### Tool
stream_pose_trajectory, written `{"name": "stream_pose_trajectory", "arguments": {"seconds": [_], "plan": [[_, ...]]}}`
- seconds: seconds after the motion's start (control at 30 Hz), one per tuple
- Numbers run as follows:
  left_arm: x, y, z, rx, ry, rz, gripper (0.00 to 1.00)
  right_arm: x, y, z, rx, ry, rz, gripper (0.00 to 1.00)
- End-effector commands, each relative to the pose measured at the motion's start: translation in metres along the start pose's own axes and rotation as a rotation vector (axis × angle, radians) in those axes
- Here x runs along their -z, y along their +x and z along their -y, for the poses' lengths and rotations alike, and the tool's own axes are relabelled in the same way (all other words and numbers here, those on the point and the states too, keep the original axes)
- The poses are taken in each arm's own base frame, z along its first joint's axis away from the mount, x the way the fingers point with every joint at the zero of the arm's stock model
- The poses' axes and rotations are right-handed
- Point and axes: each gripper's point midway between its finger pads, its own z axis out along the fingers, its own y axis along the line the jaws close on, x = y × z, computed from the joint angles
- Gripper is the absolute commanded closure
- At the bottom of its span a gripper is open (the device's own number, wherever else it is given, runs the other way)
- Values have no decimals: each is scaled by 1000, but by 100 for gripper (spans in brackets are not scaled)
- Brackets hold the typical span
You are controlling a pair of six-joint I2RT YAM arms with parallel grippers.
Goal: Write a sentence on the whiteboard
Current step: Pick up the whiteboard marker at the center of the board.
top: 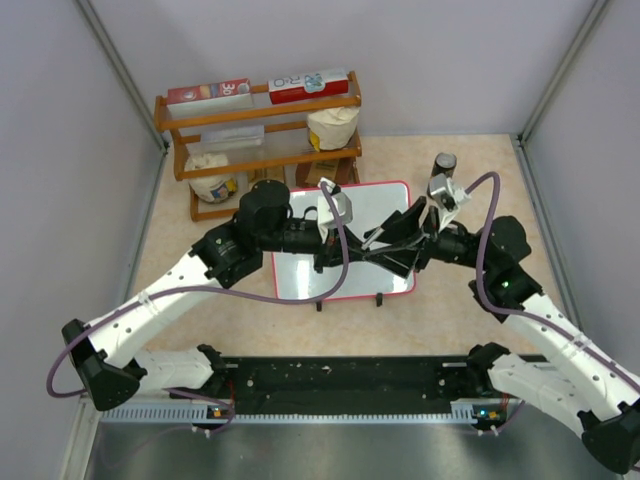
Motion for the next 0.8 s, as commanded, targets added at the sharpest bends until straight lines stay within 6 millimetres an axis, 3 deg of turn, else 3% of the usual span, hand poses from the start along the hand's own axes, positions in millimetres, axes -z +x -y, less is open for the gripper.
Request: {"name": "stream_pose_trajectory", "arguments": {"seconds": [0.0, 0.07, 0.13, 0.2, 0.3, 0.43, 0.5, 0.57, 0.6, 0.67, 0.77], "plan": [[3, -23, 9, -31, 49, 61, 100, -7, -29, -8, 39, -28, 90, 48], [3, -23, 10, -33, 50, 64, 100, -8, -30, -9, 43, -39, 100, 53], [3, -24, 10, -33, 53, 65, 100, -9, -31, -10, 35, -51, 109, 69], [2, -20, 10, -25, 58, 55, 100, -9, -33, -15, 26, -74, 116, 76], [0, -14, 8, -17, 55, 39, 100, -9, -35, -18, 21, -88, 125, 100], [-2, -7, 7, -6, 52, 27, 100, -8, -34, -13, 14, -65, 136, 100], [0, -6, 5, -4, 34, 24, 89, -7, -34, -11, 12, -44, 147, 100], [2, -1, 5, 2, 20, 19, 65, -3, -34, -7, 9, -4, 172, 100], [2, 0, 4, 3, 17, 21, 59, -1, -37, -4, 7, 19, 192, 100], [1, 2, 6, 8, 19, 33, 50, 2, -35, -3, -2, 35, 213, 100], [0, 5, 6, 19, 27, 39, 49, 5, -37, -1, -16, 54, 244, 100]]}}
